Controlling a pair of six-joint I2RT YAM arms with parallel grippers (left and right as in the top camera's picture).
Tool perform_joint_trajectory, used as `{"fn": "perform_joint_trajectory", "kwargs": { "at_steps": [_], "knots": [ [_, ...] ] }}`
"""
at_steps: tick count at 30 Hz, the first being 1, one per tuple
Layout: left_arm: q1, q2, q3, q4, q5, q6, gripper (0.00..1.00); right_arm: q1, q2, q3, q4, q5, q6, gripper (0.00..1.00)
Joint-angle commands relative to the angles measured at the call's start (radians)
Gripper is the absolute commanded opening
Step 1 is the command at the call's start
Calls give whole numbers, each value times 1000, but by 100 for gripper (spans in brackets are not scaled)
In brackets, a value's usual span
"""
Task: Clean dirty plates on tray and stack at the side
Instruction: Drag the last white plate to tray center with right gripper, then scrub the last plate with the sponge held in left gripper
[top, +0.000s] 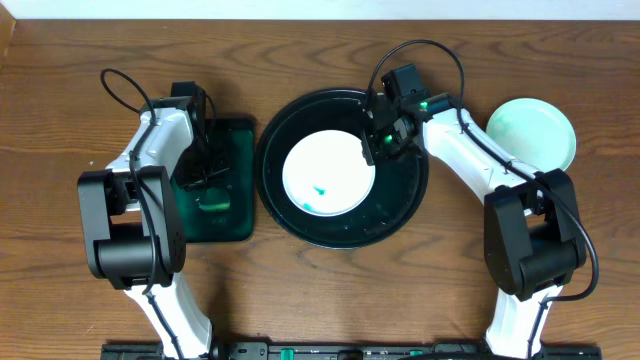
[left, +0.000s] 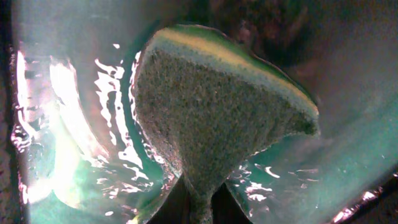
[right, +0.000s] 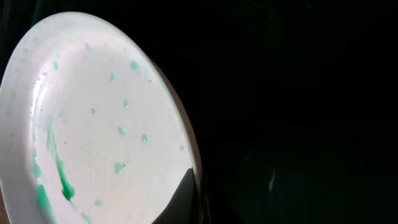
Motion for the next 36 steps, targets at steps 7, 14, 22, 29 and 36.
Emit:
{"fn": "perform_joint_trajectory", "kwargs": {
  "at_steps": [7,14,22,29,36],
  "knots": [
    [-29,-108,21,-21,3,20,7,-11,5,-5,9,27,0,1],
    [-147,-303,21,-89,23,20,7,-15,58,-5,50,124,14,1],
    [-316,-312,21,-7,283,11,7,-15,135,-5,78,160,45,1],
    [-478,-154,21,195,279,-121,7,-14,135,-5,71,159,45,1],
    [-481,73,21,255,228,-324,7,-14,135,-5,56,159,45,1]
  ]
}}
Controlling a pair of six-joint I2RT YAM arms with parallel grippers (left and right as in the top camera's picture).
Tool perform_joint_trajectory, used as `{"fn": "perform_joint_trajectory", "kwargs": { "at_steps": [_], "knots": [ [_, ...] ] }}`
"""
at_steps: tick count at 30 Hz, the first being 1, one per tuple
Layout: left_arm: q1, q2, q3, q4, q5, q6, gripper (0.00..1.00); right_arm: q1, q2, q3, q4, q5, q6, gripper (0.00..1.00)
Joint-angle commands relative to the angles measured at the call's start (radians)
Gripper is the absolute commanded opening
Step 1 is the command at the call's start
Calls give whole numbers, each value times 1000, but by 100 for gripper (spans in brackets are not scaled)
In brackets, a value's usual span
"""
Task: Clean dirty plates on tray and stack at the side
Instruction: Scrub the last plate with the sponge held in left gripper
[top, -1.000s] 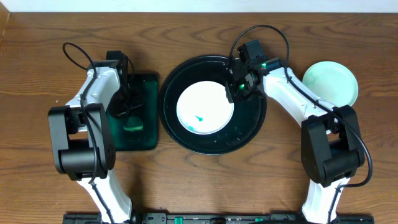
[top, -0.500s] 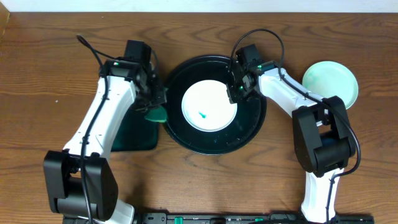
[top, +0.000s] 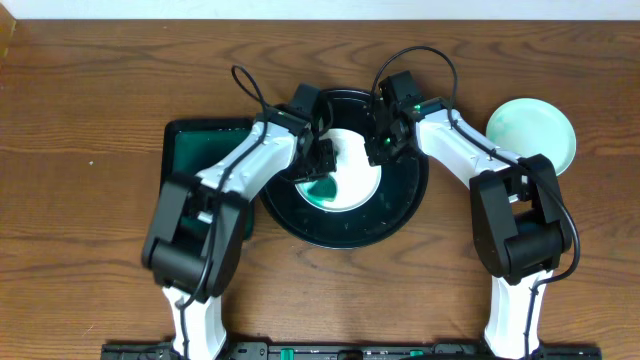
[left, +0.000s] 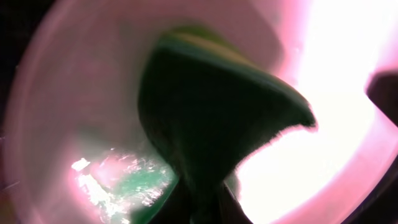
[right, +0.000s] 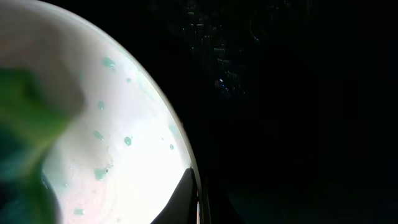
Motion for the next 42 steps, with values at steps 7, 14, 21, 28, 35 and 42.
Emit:
{"fn": "perform_joint_trajectory", "kwargs": {
  "at_steps": [7,14,21,28,35,42],
  "knots": [
    [-11,138,17,60,335,-54,7,-7,37,-5,-14,31,13,1],
    [-54,137,17,128,467,-64,7,-7,37,-5,-14,31,14,1],
    [32,137,17,25,143,-74,7,-7,37,-5,-19,28,14,1],
    [163,137,17,-148,-304,-55,7,-7,37,-5,-19,28,14,1],
    [176,137,17,-236,-488,-61,7,-7,37,-5,-19,28,14,1],
    [123,137,17,-28,-34,48,7,-7,37,-5,-19,28,14,1]
  ]
}}
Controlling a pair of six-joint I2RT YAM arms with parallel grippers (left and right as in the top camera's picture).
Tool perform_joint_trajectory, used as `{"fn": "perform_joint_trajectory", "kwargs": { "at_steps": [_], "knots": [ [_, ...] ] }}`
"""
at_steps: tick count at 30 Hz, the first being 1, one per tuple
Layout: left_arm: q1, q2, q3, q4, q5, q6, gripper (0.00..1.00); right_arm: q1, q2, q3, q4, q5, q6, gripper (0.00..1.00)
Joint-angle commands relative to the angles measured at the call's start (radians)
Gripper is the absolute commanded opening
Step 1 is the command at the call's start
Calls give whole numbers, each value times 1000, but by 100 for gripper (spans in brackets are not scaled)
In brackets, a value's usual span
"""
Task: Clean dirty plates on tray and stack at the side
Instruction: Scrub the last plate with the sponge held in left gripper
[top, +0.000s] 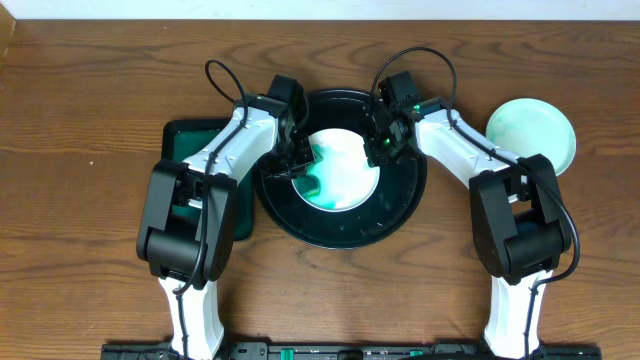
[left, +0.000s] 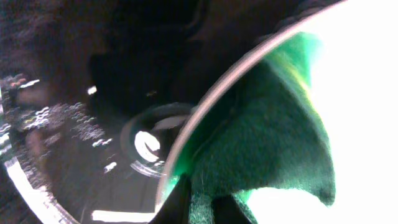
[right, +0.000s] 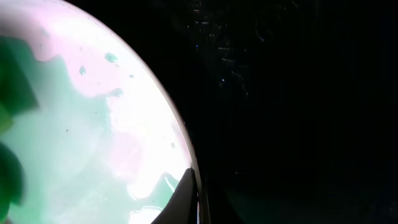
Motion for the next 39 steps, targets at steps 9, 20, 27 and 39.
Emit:
{"fn": "perform_joint_trajectory", "kwargs": {
  "at_steps": [9,20,27,39],
  "knots": [
    [-15,89,-53,391,280,-35,6,-7,37,-6,-19,40,10,1],
    [-99,96,-53,342,372,-132,7,-7,37,-6,-16,39,11,1],
    [-144,96,-53,333,304,-204,7,-7,37,-6,-39,39,11,1],
    [87,96,-53,152,65,-145,7,-7,37,-6,-46,39,11,1]
  ]
}}
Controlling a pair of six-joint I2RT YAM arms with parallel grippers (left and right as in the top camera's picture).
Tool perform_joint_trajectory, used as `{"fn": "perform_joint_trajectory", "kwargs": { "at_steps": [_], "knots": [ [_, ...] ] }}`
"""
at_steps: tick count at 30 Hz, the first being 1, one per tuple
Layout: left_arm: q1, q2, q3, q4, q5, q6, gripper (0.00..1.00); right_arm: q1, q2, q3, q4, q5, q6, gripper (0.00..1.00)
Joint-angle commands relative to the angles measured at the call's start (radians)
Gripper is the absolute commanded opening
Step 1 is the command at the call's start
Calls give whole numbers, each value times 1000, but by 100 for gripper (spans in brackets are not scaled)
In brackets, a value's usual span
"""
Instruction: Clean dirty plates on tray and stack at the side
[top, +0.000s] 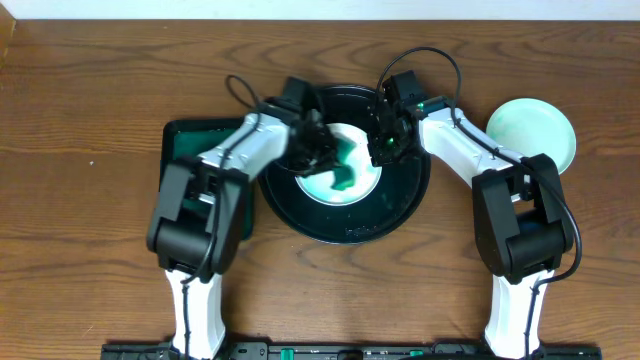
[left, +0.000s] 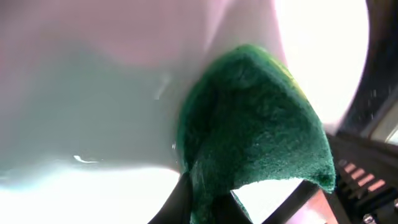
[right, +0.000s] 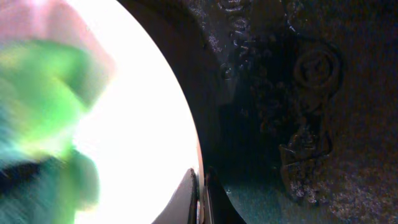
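Observation:
A white plate (top: 362, 180), smeared green, lies in the round black tray (top: 400, 215). My left gripper (top: 326, 158) is shut on a green sponge (left: 255, 137) that presses on the plate's middle. My right gripper (top: 378, 150) is shut on the plate's right rim (right: 194, 149), one finger on each side of it. A pale green plate (top: 532, 132) rests on the table at the far right. In the right wrist view the sponge (right: 43, 112) shows as a green blur on the plate.
A dark green rectangular tray (top: 196, 150) holding green liquid sits left of the black tray, partly under my left arm. Brown wooden table (top: 80, 100) all round.
My left gripper has moved with the sponge from the plate's left rim to its middle. More green smear covers the plate. My right gripper still grips the right rim.
First my left gripper held the sponge in the green tray's liquid while the right gripper gripped the rim of the spotted plate. Then the sponge was on the plate, then at its left rim, and now at its middle, with green smear spread over it.

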Motion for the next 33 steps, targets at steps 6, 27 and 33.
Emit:
{"fn": "perform_joint_trajectory", "kwargs": {
  "at_steps": [6,27,33],
  "knots": [
    [137,49,-31,-131,-237,85,7,6,37,-10,-9,35,2,1],
    [142,-345,2,-443,-444,174,7,7,-43,-10,34,38,-66,1],
    [254,-340,1,-504,-445,216,7,22,-213,-10,36,159,-128,1]
  ]
}}
